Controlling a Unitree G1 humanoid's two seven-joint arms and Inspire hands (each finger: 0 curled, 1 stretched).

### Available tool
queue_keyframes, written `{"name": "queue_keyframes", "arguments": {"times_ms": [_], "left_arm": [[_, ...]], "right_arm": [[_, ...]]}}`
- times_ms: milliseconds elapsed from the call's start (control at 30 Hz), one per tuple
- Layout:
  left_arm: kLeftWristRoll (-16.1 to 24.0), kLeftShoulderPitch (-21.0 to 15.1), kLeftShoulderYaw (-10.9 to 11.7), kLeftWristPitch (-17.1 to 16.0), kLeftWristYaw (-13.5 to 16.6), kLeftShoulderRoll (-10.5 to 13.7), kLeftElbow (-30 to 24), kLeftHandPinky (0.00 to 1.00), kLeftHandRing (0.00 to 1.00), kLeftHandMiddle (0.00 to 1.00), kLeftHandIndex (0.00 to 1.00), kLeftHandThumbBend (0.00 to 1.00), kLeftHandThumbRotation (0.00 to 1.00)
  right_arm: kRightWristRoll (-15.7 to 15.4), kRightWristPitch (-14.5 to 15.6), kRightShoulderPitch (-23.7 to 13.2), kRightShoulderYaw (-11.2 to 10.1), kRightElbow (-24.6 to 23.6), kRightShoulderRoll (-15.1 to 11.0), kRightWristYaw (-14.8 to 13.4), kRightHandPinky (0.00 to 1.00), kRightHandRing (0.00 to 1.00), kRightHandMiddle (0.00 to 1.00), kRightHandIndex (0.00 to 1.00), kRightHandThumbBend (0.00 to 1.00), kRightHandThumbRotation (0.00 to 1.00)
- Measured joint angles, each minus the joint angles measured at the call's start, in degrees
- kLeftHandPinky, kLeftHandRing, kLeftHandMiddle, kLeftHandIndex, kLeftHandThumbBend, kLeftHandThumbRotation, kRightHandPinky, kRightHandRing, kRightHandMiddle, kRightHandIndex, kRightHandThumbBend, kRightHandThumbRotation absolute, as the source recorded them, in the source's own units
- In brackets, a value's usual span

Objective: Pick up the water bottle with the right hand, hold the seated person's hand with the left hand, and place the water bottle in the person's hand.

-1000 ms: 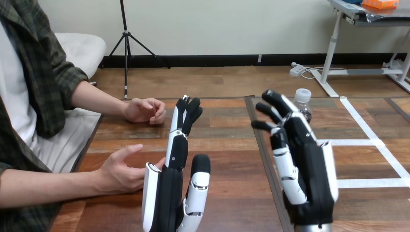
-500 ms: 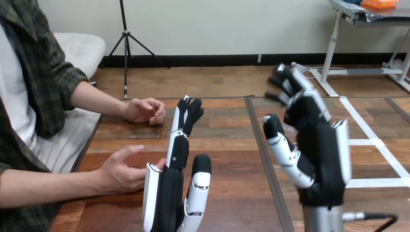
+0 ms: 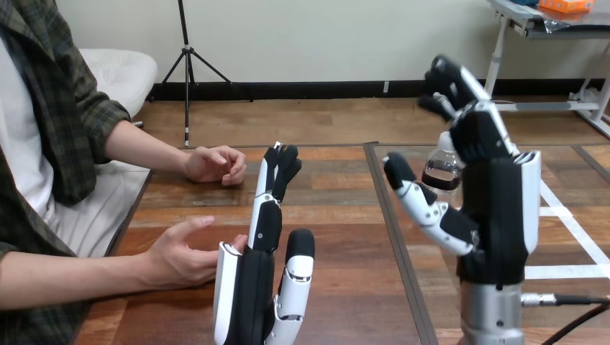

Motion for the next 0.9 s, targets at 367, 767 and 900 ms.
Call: {"name": "queue_keyframes", "arguments": {"times_ms": [367,767,900], "left_arm": [[0.0,0.0,-0.1,0.2,0.1,0.0,0.0,1.00,0.92,0.94,0.98,0.25,1.00],[0.1,0.0,-0.1,0.2,0.4,0.0,0.0,0.98,0.92,0.94,0.96,0.24,1.00],[0.0,0.0,-0.1,0.2,0.3,0.0,0.0,0.98,0.91,0.93,0.96,0.25,1.00]], "right_arm": [[-7.0,-0.8,-4.0,-3.4,3.6,-1.4,-7.6,0.82,0.90,0.91,0.86,0.66,0.29],[-11.6,1.7,-7.4,-5.6,7.5,-3.9,-15.2,0.87,0.93,0.91,0.84,0.73,0.39],[-12.8,2.7,-8.4,-5.9,9.0,-5.0,-17.2,0.91,0.94,0.91,0.84,0.75,0.41]]}}
